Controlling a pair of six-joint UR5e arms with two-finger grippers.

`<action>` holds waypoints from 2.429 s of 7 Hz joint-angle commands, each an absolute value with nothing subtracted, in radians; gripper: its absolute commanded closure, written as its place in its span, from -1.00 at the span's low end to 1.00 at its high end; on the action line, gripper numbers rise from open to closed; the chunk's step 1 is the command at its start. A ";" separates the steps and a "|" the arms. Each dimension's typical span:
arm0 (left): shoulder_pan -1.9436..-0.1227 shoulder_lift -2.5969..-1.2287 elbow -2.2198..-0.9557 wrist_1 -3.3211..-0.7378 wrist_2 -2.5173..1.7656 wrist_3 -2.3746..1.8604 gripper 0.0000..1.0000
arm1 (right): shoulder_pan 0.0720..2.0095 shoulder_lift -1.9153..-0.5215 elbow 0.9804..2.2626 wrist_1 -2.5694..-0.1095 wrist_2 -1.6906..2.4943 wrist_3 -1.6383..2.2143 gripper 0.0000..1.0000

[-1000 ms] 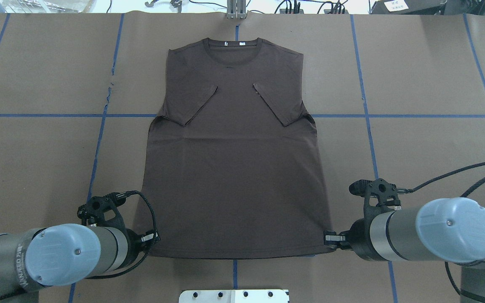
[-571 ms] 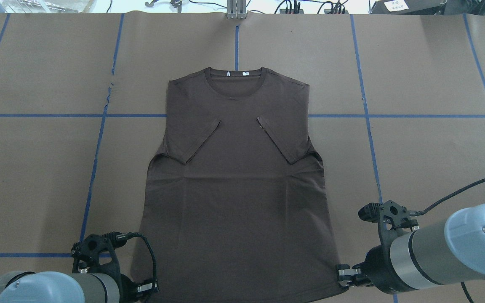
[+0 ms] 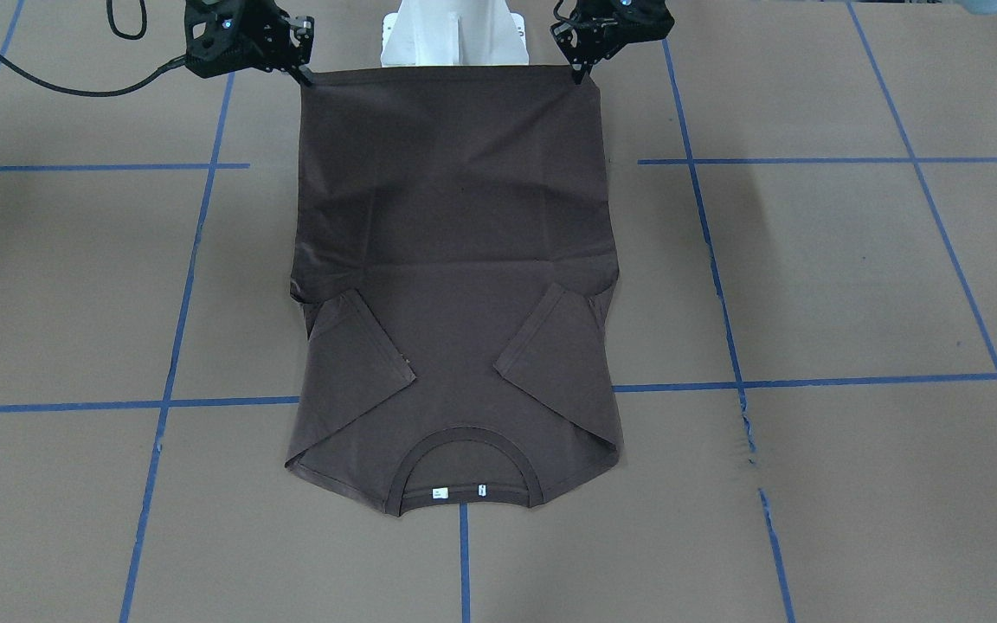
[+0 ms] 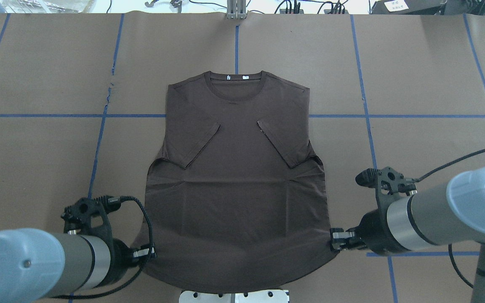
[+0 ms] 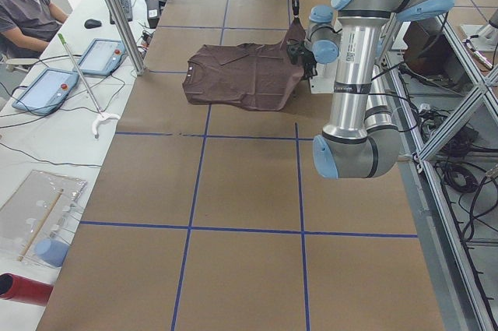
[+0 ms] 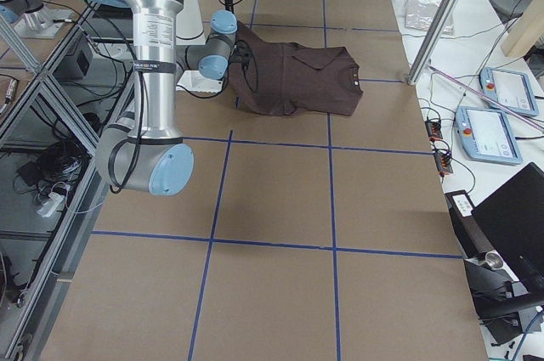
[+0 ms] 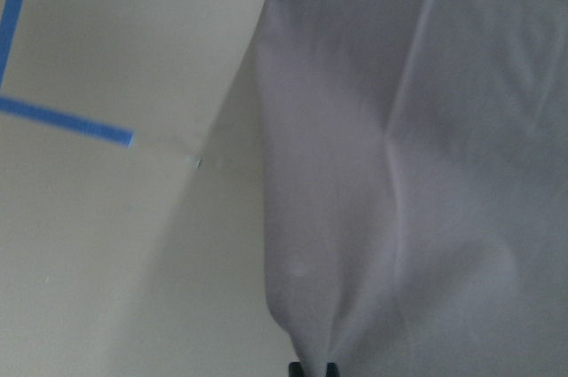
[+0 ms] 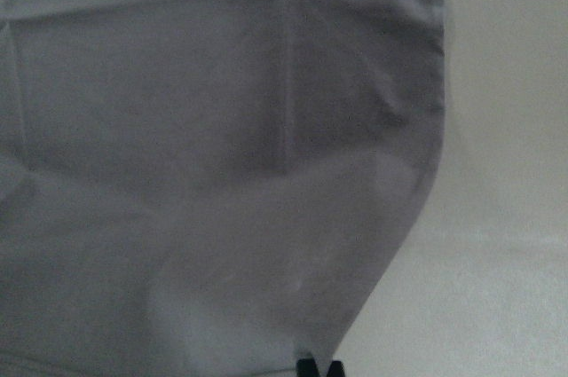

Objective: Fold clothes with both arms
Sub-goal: 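Lift the hem with both grippers and fold it over toward the collar, then lower the hem onto the collar edge and open both grippers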

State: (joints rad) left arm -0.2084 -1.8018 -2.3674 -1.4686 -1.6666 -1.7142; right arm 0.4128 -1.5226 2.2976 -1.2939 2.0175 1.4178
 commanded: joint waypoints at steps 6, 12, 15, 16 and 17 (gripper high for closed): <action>-0.662 -2.078 -1.836 -1.671 -1.729 -1.456 1.00 | 0.851 -1.108 1.748 -1.289 2.129 1.247 1.00; -0.772 -2.235 -1.398 -1.983 -1.730 -1.373 1.00 | 0.917 -0.870 1.252 -1.120 2.129 1.186 1.00; -0.785 -2.269 -1.342 -1.985 -1.729 -1.347 1.00 | 0.930 -0.858 1.230 -1.120 2.128 1.186 1.00; -0.785 -2.284 -1.335 -1.983 -1.729 -1.348 1.00 | 0.928 -0.841 1.226 -1.121 2.126 1.190 1.00; -0.784 -2.290 -1.328 -1.983 -1.729 -1.351 1.00 | 0.928 -0.836 1.227 -1.120 2.129 1.192 1.00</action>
State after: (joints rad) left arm -0.7843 -2.2791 -1.3374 -1.9839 -1.7288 -1.3493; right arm 0.9283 -0.8468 1.2285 -1.1206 2.1275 1.1890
